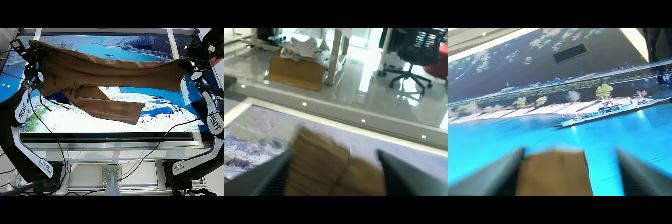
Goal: Fold the clothes and pants, and hang the long-sleeved shirts on hangers.
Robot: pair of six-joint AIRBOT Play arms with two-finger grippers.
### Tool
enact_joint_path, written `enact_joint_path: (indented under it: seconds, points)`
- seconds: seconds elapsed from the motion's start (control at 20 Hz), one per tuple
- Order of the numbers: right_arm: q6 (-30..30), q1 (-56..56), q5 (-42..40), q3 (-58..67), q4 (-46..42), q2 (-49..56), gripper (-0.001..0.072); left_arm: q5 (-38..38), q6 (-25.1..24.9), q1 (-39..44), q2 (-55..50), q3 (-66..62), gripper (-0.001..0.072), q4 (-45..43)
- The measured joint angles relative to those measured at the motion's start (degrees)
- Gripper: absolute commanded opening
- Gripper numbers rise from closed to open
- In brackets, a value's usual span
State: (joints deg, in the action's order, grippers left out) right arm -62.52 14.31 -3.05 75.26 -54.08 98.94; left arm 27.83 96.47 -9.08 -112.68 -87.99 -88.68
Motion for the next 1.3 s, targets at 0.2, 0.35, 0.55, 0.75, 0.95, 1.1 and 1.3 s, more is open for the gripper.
enact_joint_path:
  seconds: [0.2, 0.35, 0.55, 0.75, 0.95, 1.1, 1.3]
  points:
    - [0.0, 0.0, 0.4, 0.0, 0.2, -0.2, 0.0672, 0.0, 0.0, 0.3, 0.0, -0.3, 0.0699, -0.2]
    - [0.0, 0.0, 1.0, 0.0, 0.3, -1.8, 0.0671, -0.3, 1.0, 0.3, 2.1, -0.3, 0.0691, 0.1]
    - [0.0, 0.7, 3.3, 0.0, 0.3, -5.7, 0.067, -15.3, 3.1, -0.9, 8.7, -0.4, 0.068, 2.1]
    - [0.0, 3.2, 7.4, 0.0, 0.2, -9.3, 0.0669, -41.3, 6.4, -7.0, 17.6, -0.4, 0.0672, 6.7]
    - [0.0, 6.6, 13.7, 0.0, 0.2, -10.8, 0.067, -66.6, 1.8, -16.6, 25.2, -0.2, 0.0504, 11.4]
    - [0.0, 8.6, 18.8, 0.0, 0.2, -11.2, 0.067, -82.0, -4.2, -24.4, 27.8, 1.7, 0.0552, 17.9]
    - [0.0, 10.0, 23.0, 0.0, 0.0, -11.3, 0.067, -89.1, -11.2, -30.6, 27.8, 8.0, 0.0709, 30.1]
